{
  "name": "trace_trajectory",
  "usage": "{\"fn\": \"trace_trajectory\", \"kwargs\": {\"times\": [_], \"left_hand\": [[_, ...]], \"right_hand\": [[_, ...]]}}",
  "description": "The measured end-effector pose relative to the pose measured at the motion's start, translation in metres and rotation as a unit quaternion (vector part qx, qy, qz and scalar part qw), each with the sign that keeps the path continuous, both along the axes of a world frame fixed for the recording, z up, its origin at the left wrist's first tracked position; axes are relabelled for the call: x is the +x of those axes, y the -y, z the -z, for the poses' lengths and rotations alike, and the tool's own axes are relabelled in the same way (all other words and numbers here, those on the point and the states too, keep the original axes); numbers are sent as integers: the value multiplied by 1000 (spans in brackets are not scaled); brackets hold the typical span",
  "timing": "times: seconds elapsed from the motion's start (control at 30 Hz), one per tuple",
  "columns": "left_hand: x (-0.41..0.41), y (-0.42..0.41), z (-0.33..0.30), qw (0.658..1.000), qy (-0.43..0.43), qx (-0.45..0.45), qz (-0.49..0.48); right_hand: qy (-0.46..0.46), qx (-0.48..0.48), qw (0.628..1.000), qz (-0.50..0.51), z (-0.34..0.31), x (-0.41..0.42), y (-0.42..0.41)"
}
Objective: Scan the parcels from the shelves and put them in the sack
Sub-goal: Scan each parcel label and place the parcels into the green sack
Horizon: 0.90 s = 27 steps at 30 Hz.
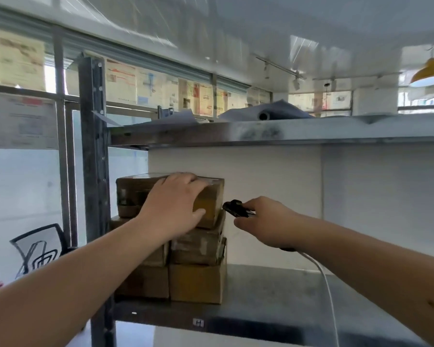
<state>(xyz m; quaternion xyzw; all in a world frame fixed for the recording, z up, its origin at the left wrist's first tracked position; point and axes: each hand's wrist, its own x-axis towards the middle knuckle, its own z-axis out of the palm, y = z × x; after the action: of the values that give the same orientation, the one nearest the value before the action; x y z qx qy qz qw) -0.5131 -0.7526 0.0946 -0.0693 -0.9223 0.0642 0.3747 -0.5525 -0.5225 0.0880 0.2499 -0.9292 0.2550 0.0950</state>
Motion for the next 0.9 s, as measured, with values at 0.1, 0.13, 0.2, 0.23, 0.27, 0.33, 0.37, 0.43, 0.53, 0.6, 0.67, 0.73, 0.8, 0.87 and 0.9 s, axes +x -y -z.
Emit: {"fn": "trace_trajectory", "kwargs": {"times": [0.1,0.13,0.2,0.23,0.27,0.33,0.37,0.43,0.53,0.6,0.67,0.73,0.8,0.87,0.9], "left_hand": [[-17,11,-13,999,50,4,2],[-21,14,-15,998,63,7,7],[-30,17,-16,996,81,30,28],[-35,17,-17,994,87,45,40],[-39,16,-17,992,93,65,49],[-47,16,-18,986,105,116,59],[-49,15,-18,981,113,142,61],[-53,15,-17,972,132,183,64],[-58,12,-16,956,148,241,76],[-57,12,-18,947,140,276,85],[-55,10,-18,942,124,294,106],[-52,5,-14,935,98,310,144],[-50,-5,-12,918,85,335,193],[-50,-20,-10,886,96,382,243],[-49,-30,-7,861,109,418,269]], "right_hand": [[-15,16,999,28,-9,-15,11],[-19,22,999,37,-12,-19,13],[-15,29,998,53,-14,-29,15],[-10,32,998,61,-15,-34,15],[-6,33,997,69,-14,-37,16],[-1,33,996,79,-13,-42,17],[0,32,996,83,-12,-44,17],[2,24,996,87,-9,-47,16],[6,13,997,82,-5,-46,16],[-1,11,997,73,-2,-43,16],[-21,8,998,62,1,-38,14],[-33,-12,998,59,2,-32,6],[-35,-27,997,68,1,-23,-8],[-39,-33,995,80,2,-13,-27],[-41,-33,995,88,3,-8,-38]]}}
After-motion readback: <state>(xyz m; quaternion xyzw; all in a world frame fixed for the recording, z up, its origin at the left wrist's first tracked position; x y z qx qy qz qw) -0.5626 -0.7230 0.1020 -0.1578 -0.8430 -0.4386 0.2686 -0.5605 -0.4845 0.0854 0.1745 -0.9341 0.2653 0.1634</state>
